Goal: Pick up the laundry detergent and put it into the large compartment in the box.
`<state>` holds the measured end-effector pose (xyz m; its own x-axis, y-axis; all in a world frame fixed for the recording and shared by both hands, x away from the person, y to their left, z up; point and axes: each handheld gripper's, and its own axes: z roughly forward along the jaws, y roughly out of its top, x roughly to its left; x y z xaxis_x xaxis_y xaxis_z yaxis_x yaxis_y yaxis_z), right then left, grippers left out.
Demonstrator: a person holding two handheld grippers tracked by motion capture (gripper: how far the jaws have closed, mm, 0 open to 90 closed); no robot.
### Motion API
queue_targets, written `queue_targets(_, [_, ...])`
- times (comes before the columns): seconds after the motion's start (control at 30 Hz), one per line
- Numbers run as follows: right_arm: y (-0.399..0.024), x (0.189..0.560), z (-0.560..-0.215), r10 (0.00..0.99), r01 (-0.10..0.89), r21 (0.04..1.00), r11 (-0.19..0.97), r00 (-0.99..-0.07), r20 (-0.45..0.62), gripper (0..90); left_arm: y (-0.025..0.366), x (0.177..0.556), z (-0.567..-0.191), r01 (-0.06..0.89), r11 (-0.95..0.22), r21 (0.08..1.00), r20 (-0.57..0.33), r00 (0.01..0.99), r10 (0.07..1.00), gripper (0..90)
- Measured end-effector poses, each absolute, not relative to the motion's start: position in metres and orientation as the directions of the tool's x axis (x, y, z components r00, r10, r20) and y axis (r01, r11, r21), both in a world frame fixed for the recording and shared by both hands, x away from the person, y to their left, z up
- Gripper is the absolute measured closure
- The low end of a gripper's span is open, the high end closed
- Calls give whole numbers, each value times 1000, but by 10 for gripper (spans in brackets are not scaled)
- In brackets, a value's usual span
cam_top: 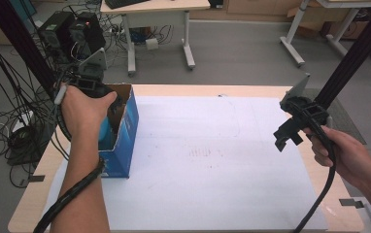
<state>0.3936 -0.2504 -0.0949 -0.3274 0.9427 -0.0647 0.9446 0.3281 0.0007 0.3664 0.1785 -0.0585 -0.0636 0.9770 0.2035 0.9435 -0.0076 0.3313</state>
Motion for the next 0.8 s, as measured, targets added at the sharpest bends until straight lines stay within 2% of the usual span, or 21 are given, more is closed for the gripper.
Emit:
queue_targets(0.33, [-252, 388, -87, 940, 941, 17, 338, -336, -64, 37, 168, 354, -32, 926, -7, 378, 178, -65, 982, 107])
queue_targets(0.8, [-253, 383, -81, 938, 938, 31, 344, -342, -62, 37, 157, 357, -20, 918, -19, 396, 102, -24, 995, 93])
